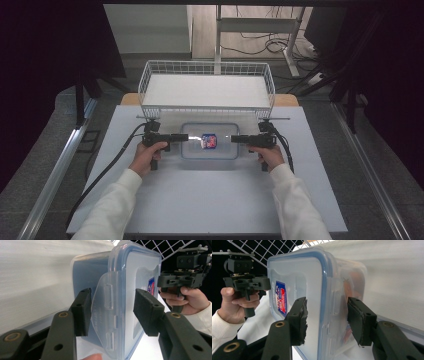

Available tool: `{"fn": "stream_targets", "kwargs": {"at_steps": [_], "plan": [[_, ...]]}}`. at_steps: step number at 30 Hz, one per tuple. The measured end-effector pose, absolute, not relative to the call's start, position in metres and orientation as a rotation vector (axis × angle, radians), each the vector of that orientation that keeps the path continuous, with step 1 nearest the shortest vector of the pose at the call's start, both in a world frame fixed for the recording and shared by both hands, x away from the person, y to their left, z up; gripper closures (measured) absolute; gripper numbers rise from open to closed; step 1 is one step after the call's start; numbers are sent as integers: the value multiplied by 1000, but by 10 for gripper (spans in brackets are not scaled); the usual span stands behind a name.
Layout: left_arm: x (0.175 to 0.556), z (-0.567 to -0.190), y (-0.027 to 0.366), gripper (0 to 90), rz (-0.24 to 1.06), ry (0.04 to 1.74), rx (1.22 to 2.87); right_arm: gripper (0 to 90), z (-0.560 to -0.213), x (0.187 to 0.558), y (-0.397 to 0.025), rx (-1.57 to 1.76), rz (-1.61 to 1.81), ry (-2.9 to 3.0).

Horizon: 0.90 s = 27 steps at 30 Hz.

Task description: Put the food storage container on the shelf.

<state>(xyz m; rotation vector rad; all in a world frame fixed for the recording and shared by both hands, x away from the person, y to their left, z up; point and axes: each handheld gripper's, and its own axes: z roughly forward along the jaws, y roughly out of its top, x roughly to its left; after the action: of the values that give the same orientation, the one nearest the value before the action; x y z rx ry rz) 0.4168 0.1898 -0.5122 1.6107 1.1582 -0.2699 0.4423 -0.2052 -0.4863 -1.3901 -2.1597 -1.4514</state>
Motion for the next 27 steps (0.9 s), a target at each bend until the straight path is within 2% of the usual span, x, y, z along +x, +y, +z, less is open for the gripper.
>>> {"fn": "stream_targets", "kwargs": {"at_steps": [23, 27], "plan": [[419, -519, 186, 459, -241, 1237, 1567, 484, -487, 432, -188, -1595, -1525, -2232], [415, -510, 188, 333, -183, 1243, 1574, 427, -484, 427, -186, -1601, -1529, -2260]]}}
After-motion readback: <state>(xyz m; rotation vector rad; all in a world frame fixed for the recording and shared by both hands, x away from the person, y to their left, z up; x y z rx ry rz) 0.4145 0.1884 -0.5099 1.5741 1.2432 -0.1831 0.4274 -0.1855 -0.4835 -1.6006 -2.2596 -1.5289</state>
